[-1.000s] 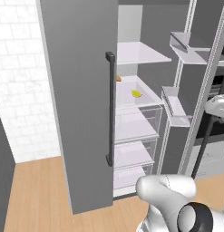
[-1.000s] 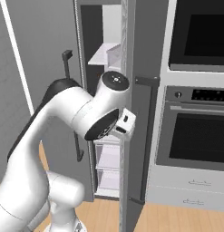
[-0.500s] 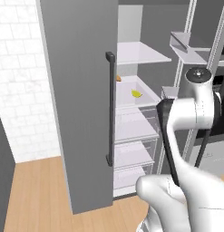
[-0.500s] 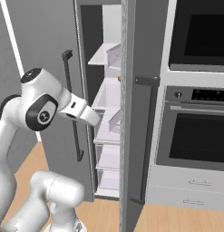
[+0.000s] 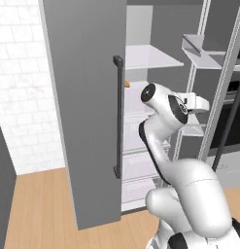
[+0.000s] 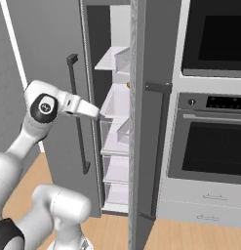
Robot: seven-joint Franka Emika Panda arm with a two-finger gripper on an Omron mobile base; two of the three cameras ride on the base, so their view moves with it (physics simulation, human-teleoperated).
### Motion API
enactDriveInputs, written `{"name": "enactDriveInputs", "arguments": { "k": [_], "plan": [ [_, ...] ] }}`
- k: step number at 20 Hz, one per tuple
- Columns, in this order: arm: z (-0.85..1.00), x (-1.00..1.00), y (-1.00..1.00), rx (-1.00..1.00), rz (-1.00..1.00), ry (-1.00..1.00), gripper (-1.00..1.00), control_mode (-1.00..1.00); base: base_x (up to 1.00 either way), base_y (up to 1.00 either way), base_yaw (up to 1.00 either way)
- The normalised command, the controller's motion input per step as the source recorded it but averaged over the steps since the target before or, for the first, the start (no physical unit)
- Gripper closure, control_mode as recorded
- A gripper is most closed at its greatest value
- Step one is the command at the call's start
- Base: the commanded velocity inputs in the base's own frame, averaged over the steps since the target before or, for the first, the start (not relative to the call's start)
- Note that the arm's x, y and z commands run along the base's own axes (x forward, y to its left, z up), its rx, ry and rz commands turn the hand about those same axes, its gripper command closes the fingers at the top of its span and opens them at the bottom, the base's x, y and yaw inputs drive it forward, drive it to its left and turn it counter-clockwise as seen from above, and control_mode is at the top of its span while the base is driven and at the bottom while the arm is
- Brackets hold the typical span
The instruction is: Grab a lemon wedge from the fridge and one ice cube from the ice bowl, and put them in the glass of lemonade.
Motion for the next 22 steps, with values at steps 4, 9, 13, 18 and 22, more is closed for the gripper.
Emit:
{"name": "enactDriveInputs", "arguments": {
  "k": [4, 9, 13, 18, 22],
  "plan": [
    [0.0, 0.74, -0.24, -0.08, -0.1, 0.02, -1.0, -1.0, 0.0, 0.0, 0.0],
    [0.03, 0.47, -0.58, 0.0, -0.04, 0.0, -1.0, -1.0, 0.0, 0.0, 0.0],
    [0.04, 0.16, -0.61, 0.01, -0.06, 0.0, -1.0, -1.0, 0.0, 0.0, 0.0],
    [-0.24, 0.18, -0.65, 0.03, -0.06, -0.03, -1.0, -1.0, 0.0, 0.0, 0.0],
    [-0.2, 0.08, -0.77, 0.03, -0.06, -0.07, -1.0, -1.0, 0.0, 0.0, 0.0]
  ]
}}
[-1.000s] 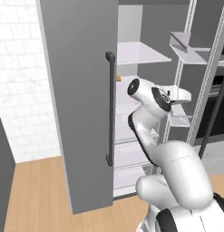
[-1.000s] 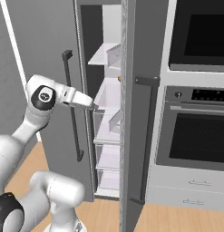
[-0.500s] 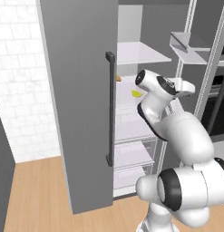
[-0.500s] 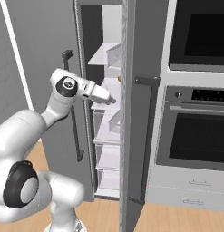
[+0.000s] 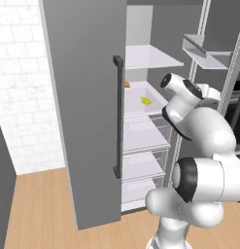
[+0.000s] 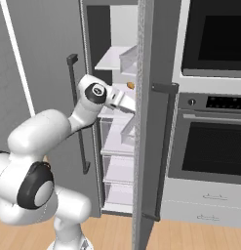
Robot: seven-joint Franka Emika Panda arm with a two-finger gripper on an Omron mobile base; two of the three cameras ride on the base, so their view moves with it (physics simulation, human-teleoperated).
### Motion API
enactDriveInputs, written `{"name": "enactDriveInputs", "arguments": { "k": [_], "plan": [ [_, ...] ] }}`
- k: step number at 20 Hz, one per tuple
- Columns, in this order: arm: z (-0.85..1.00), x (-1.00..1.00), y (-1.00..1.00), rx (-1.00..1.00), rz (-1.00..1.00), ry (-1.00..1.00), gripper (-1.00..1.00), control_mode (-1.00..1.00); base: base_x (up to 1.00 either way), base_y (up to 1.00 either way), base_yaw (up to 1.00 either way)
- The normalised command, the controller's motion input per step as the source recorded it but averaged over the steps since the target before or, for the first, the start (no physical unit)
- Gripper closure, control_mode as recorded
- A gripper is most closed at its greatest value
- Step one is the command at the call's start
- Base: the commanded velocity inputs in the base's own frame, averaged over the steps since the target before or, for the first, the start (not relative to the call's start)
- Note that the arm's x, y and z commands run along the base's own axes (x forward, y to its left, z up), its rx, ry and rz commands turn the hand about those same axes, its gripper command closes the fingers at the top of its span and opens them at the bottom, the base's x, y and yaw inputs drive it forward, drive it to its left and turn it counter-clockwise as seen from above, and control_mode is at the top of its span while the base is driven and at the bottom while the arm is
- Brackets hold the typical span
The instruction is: Grab a lemon wedge from the fridge and one ice cube from the ice bowl, and put them in the glass of lemonade.
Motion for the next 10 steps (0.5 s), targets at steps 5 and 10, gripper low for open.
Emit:
{"name": "enactDriveInputs", "arguments": {
  "k": [5, 10],
  "plan": [
    [-0.07, 0.06, -0.85, 0.03, -0.07, -0.07, -1.0, -1.0, 0.0, 0.0, 0.0],
    [0.0, 0.02, -0.96, 0.07, -0.06, -0.1, -1.0, -1.0, 0.0, 0.0, 0.0]
  ]
}}
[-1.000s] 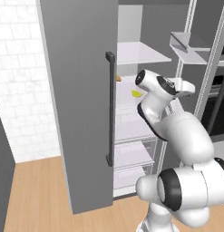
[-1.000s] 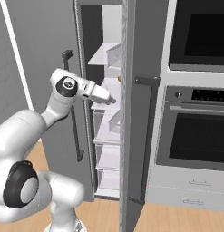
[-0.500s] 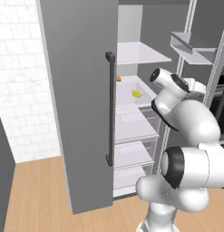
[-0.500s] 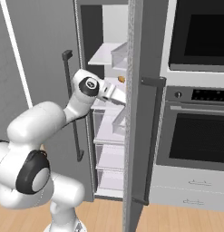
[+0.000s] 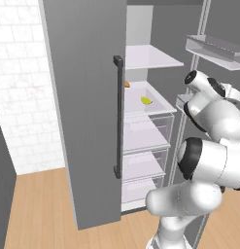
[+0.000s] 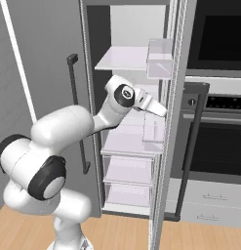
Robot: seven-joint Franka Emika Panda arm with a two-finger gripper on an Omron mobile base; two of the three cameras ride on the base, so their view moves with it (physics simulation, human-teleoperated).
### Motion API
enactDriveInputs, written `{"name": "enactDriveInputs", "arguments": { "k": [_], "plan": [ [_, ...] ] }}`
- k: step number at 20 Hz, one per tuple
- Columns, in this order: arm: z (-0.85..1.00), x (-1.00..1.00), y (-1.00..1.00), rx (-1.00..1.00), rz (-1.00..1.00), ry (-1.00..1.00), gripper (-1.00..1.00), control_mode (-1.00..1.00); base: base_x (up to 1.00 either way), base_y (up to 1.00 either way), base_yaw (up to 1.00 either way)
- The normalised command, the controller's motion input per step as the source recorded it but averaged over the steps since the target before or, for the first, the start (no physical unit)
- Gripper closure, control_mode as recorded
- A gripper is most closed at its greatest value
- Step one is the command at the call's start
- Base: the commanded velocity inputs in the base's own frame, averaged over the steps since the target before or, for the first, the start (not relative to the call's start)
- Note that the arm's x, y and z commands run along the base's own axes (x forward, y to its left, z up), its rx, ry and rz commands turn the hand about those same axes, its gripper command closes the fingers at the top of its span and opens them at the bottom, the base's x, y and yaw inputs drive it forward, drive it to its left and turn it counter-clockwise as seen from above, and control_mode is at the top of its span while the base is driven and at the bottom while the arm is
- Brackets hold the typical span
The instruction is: Grab a lemon wedge from the fridge and one ice cube from the ice bowl, and put them in the glass of lemonade.
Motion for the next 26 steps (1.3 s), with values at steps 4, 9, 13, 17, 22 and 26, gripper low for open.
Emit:
{"name": "enactDriveInputs", "arguments": {
  "k": [4, 9, 13, 17, 22, 26],
  "plan": [
    [0.0, 0.0, -0.84, 0.1, -0.04, -0.12, -1.0, -1.0, 0.0, 0.0, 0.0],
    [0.06, -0.19, 0.16, 0.09, 0.0, -0.24, -1.0, -1.0, 0.0, 0.0, 0.0],
    [0.14, -0.44, 0.86, 0.02, 0.06, -0.27, -1.0, -1.0, 0.0, 0.0, 0.0],
    [0.24, -0.46, 1.0, 0.0, 0.13, -0.26, -1.0, -1.0, 0.0, 0.0, 0.0],
    [0.23, -0.23, 1.0, 0.0, 0.24, -0.22, -1.0, -1.0, 0.0, 0.0, 0.0],
    [0.19, -0.16, 0.92, 0.01, 0.33, -0.08, -1.0, -1.0, 0.0, 0.0, 0.0]
  ]
}}
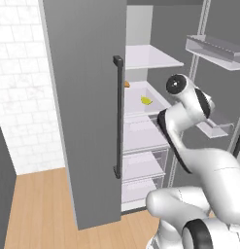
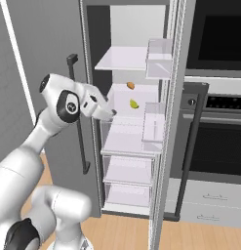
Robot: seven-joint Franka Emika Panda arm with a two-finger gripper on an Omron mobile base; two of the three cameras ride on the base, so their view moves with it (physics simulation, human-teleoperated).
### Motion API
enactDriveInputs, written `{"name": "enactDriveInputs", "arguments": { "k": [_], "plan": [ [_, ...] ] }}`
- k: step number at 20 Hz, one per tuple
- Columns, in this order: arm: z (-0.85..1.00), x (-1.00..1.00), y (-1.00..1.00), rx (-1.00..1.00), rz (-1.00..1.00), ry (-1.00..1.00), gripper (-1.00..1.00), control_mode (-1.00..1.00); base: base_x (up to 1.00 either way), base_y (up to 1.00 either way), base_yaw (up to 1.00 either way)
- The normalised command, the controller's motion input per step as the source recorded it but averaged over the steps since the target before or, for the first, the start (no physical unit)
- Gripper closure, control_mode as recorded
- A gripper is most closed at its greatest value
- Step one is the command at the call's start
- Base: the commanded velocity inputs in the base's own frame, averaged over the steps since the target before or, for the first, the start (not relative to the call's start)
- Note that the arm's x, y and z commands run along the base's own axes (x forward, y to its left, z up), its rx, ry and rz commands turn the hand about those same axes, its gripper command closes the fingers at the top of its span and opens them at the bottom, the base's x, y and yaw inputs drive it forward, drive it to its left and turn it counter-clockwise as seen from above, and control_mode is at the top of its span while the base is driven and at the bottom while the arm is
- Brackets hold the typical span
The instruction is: Grab a lemon wedge from the fridge and one ice cube from the ice bowl, and put them in the glass of lemonade.
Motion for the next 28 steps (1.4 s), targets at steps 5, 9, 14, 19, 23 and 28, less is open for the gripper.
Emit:
{"name": "enactDriveInputs", "arguments": {
  "k": [5, 9, 14, 19, 23, 28],
  "plan": [
    [0.24, -0.3, 0.67, 0.13, 0.39, 0.01, -1.0, -1.0, 0.0, 0.0, 0.0],
    [0.41, -0.24, 0.49, 0.22, 0.41, 0.1, -1.0, -1.0, 0.0, 0.0, 0.0],
    [0.43, -0.85, 0.27, 0.02, 0.3, 0.13, -1.0, -1.0, 0.0, 0.0, 0.0],
    [0.07, -1.0, 0.1, 0.0, 0.25, 0.01, -1.0, -1.0, 0.0, 0.0, 0.0],
    [0.0, -1.0, -0.11, 0.04, 0.14, -0.09, -1.0, -1.0, 0.0, 0.0, 0.0],
    [0.48, -0.6, -0.02, -0.03, 0.01, -0.04, -1.0, -1.0, 0.0, 0.0, 0.0]
  ]
}}
